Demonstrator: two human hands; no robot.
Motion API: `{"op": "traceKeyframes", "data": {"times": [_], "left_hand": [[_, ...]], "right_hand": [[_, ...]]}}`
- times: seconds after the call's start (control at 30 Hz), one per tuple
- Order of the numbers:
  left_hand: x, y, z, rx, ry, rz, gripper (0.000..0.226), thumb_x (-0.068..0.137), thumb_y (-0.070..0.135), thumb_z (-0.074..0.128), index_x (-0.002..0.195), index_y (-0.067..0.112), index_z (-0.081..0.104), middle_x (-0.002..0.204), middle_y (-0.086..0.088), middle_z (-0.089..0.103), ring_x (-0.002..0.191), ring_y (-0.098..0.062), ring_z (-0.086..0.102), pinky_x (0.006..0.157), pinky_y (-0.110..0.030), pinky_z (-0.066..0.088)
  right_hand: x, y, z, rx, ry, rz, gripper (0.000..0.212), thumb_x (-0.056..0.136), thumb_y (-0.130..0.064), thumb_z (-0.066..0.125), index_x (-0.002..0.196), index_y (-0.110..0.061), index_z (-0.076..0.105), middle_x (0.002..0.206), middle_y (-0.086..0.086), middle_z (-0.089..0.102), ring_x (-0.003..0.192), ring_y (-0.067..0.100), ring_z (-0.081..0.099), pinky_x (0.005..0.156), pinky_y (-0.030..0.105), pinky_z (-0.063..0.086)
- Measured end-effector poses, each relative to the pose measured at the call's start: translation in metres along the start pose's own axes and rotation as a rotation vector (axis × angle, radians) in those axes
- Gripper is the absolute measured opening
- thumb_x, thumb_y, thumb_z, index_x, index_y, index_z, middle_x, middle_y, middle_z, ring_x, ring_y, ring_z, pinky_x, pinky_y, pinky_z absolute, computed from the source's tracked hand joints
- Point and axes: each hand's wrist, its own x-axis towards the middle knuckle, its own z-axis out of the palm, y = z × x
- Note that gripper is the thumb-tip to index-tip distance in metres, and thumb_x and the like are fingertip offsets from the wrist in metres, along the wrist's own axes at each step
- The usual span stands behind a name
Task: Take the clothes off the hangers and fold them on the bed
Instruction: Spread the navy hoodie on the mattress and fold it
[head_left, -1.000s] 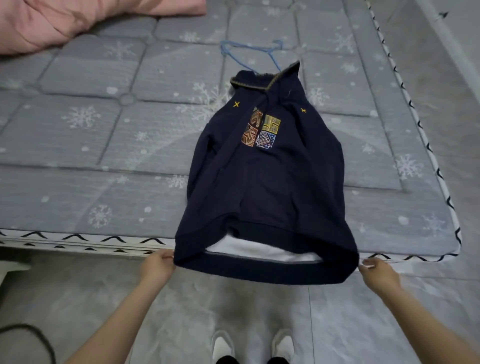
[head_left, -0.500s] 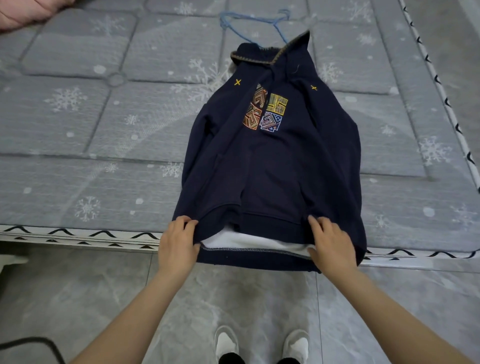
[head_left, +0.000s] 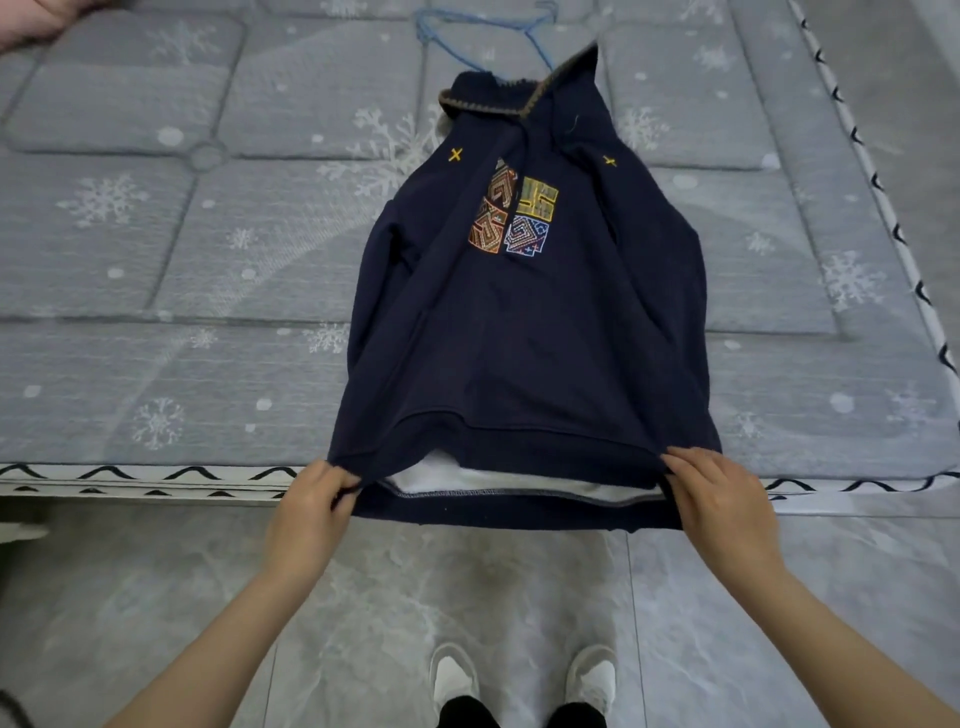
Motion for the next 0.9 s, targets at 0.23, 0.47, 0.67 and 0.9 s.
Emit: {"op": "traceKeyframes", "data": {"times": [0.23,0.47,0.67,0.9], "left_hand": [[-0.037,-0.024,-0.035,0.103,-0.148,0.432,0.014,0.092,0.03,0.049,0.087,0.021,0.059,0.081,0.002,0.061,0.073,-0.013,0.054,0.06,-0.019,0.039],[-0.024,-0.026,-0.004,0.352,-0.457,0.079,0.03,0.059,-0.006,0.072,0.075,0.02,0.072,0.076,-0.001,0.062,0.068,-0.028,0.064,0.049,-0.032,0.051],[0.013,0.028,-0.011,0.254,-0.302,0.145,0.026,0.06,-0.004,0.076,0.078,0.014,0.073,0.076,0.001,0.064,0.065,-0.026,0.062,0.053,-0.031,0.052],[0.066,0.107,-0.012,0.299,-0.318,0.294,0.027,0.062,0.016,0.084,0.087,0.018,0.073,0.083,0.006,0.065,0.07,-0.018,0.063,0.051,-0.029,0.051]], "right_hand": [[-0.062,0.056,-0.038,-0.218,-0.099,0.113,0.043,0.085,-0.023,0.036,0.093,-0.002,0.073,0.102,0.01,0.072,0.1,0.032,0.066,0.087,0.04,0.04],[-0.056,0.034,-0.015,-0.129,-0.473,0.07,0.028,0.046,-0.009,0.09,0.068,-0.016,0.074,0.082,0.007,0.072,0.069,0.028,0.07,0.054,0.035,0.057],[-0.034,0.02,-0.018,0.054,-0.502,0.265,0.008,0.077,-0.005,0.069,0.078,-0.013,0.071,0.084,0.0,0.066,0.07,0.026,0.06,0.055,0.034,0.047],[0.02,0.032,-0.048,0.079,-0.572,0.456,0.021,0.093,-0.02,0.045,0.097,-0.02,0.065,0.103,-0.004,0.061,0.094,0.019,0.057,0.073,0.031,0.045]]}}
